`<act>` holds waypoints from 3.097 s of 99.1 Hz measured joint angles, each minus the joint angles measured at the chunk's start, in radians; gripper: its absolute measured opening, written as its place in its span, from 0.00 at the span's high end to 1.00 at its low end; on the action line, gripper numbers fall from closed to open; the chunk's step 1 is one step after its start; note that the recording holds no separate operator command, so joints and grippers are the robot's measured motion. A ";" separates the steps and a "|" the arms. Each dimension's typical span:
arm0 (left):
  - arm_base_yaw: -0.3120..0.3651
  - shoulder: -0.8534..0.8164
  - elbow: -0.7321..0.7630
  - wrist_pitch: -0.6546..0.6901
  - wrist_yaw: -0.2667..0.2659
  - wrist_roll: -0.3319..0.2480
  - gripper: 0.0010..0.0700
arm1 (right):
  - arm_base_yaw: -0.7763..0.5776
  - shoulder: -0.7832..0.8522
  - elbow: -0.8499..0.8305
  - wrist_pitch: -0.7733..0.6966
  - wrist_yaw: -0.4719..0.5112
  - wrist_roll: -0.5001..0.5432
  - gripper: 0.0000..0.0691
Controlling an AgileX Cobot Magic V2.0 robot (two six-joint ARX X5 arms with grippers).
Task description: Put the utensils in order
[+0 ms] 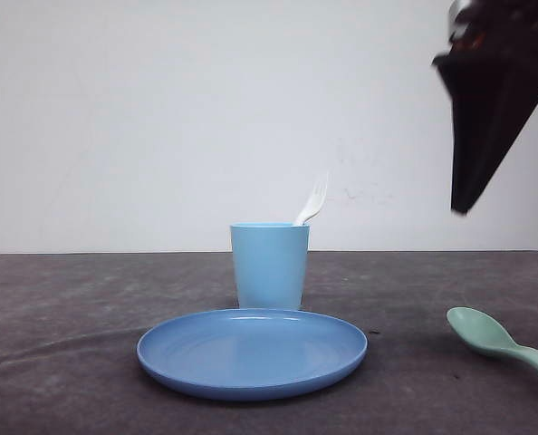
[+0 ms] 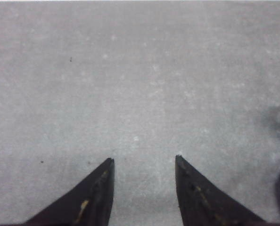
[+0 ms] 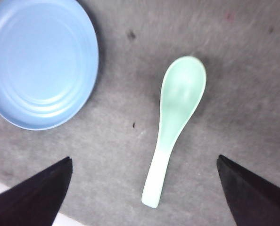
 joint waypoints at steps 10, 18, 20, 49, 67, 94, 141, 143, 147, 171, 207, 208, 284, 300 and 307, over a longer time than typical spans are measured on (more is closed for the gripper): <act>0.000 0.000 0.000 0.000 0.000 0.008 0.67 | 0.013 0.054 0.000 0.001 0.015 0.019 0.12; 0.000 0.000 0.000 0.001 0.000 0.019 0.67 | 0.019 0.103 0.000 0.002 0.016 0.032 0.12; 0.000 0.000 0.000 0.002 0.000 0.021 0.67 | 0.019 0.115 0.000 0.003 0.016 0.034 0.12; 0.000 0.000 0.000 0.005 0.000 0.047 0.67 | 0.040 0.248 0.000 0.047 0.034 0.042 0.32; 0.000 0.000 0.000 0.005 0.000 0.048 0.67 | 0.060 0.309 -0.001 0.072 0.035 0.053 0.41; 0.000 0.000 0.000 0.005 0.000 0.052 0.67 | 0.072 0.339 -0.001 0.077 0.090 0.063 0.71; 0.000 0.000 0.000 0.005 0.000 0.067 0.67 | 0.072 0.339 -0.001 0.076 0.117 0.058 0.90; 0.000 0.000 0.000 0.005 0.000 0.067 0.67 | 0.072 0.339 -0.001 0.077 0.117 0.057 0.90; 0.000 0.000 0.000 0.005 0.000 0.067 0.67 | 0.073 0.339 0.000 0.079 0.118 0.054 0.90; 0.000 0.000 0.000 0.005 0.000 0.067 0.67 | 0.099 0.299 0.049 0.098 0.119 0.027 0.90; 0.000 0.000 0.000 0.005 0.000 0.067 0.67 | 0.165 0.186 0.180 0.244 0.114 -0.032 0.90; 0.000 0.000 0.000 0.005 0.000 0.067 0.67 | 0.167 0.185 0.182 0.254 0.113 -0.033 0.90; 0.000 0.000 0.000 0.006 0.000 0.067 0.67 | 0.220 0.311 0.188 0.807 0.108 -0.117 0.91; 0.000 0.000 0.000 0.013 0.000 0.067 0.67 | 0.224 0.345 0.188 0.859 0.119 -0.155 0.91; 0.000 0.000 0.000 0.022 0.000 0.067 0.67 | 0.224 0.356 0.188 0.882 0.124 -0.171 0.91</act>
